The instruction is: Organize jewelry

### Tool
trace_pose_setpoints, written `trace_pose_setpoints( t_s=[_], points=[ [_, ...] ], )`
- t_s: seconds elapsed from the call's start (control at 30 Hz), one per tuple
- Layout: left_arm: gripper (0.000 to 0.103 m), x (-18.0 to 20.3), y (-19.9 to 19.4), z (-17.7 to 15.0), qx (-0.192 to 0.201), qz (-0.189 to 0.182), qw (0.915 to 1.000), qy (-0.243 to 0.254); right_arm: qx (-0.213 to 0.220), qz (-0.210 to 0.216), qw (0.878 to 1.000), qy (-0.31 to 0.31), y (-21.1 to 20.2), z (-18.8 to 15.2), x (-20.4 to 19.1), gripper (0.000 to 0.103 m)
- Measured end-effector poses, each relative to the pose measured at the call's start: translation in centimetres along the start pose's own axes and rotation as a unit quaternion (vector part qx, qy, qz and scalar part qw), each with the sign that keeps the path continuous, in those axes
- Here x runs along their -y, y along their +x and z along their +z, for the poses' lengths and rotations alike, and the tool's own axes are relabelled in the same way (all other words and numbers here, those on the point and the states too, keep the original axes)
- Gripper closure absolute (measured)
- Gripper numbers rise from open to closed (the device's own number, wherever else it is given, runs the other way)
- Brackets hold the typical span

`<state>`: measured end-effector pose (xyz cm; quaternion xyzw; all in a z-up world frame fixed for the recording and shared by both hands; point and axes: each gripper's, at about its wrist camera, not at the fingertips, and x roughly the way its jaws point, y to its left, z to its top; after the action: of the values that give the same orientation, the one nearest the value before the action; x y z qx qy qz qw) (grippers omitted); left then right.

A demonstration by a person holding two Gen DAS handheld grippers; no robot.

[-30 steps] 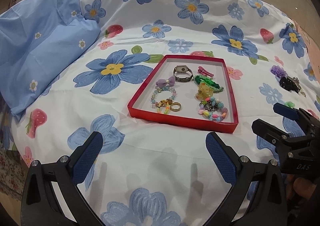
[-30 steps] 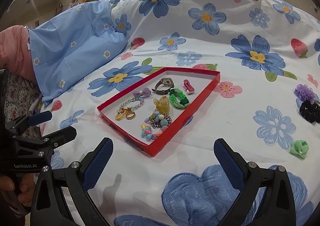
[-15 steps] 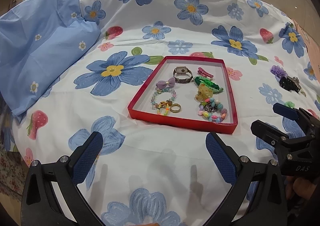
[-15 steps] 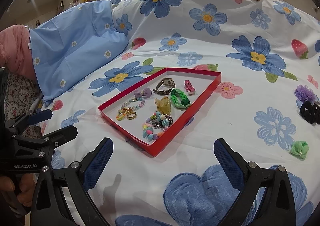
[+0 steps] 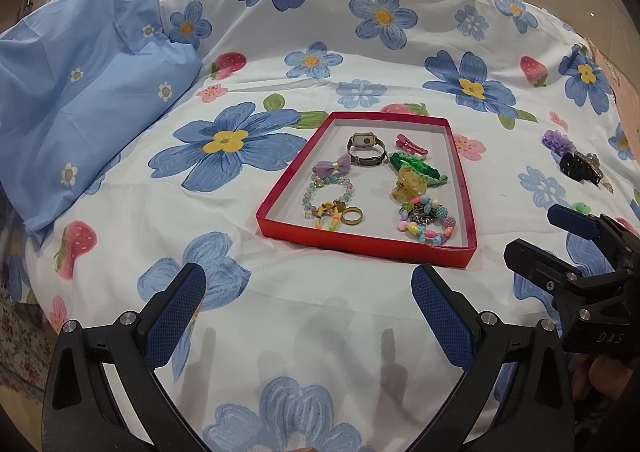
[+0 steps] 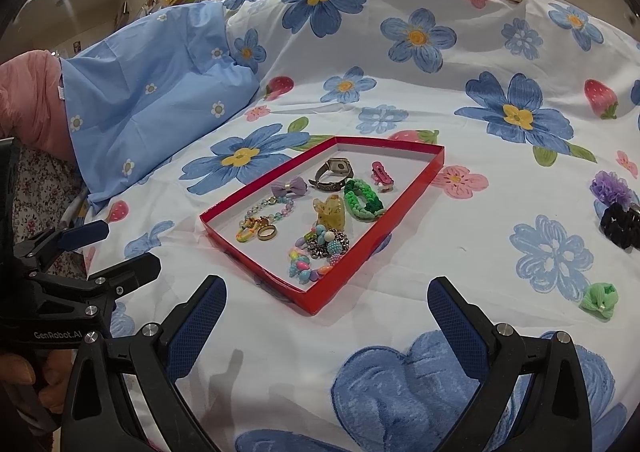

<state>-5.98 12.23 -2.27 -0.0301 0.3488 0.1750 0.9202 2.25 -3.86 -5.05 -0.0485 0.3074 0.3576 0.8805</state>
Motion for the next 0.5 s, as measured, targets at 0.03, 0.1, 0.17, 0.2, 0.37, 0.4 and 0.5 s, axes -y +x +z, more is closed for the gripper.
trace_pose_setpoints(
  t_s=[0.03,0.1,0.17,0.2,0.37,0.4,0.5],
  points=[
    [0.000,0.00,0.00,0.04,0.000,0.000,1.0000,0.000,0.000,0.000,1.000,-0.001,0.00,0.01,-0.03,0.001],
    [0.000,0.02,-0.02,0.04,0.000,0.001,1.0000,0.000,-0.001,0.000,1.000,0.000,0.01,0.01,-0.05,0.001],
    [0.000,0.01,-0.06,0.04,0.000,0.000,1.0000,0.000,-0.001,0.001,1.000,-0.001,0.00,0.04,-0.11,0.001],
    [0.000,0.03,-0.05,0.05,0.000,0.000,1.0000,0.000,-0.001,0.001,1.000,-0.001,-0.02,0.07,-0.12,0.001],
    [0.000,0.12,-0.05,-0.02,-0.001,-0.001,1.0000,0.000,-0.001,0.001,1.000,-0.001,-0.04,0.08,-0.17,0.001],
    [0.000,0.12,-0.05,0.02,-0.002,-0.001,1.0000,-0.001,-0.001,0.001,1.000,-0.001,-0.02,0.07,-0.16,0.001],
    [0.000,-0.16,0.01,0.02,-0.001,-0.001,1.0000,0.001,-0.001,0.001,1.000,-0.001,-0.03,0.09,-0.21,0.001]
  ],
)
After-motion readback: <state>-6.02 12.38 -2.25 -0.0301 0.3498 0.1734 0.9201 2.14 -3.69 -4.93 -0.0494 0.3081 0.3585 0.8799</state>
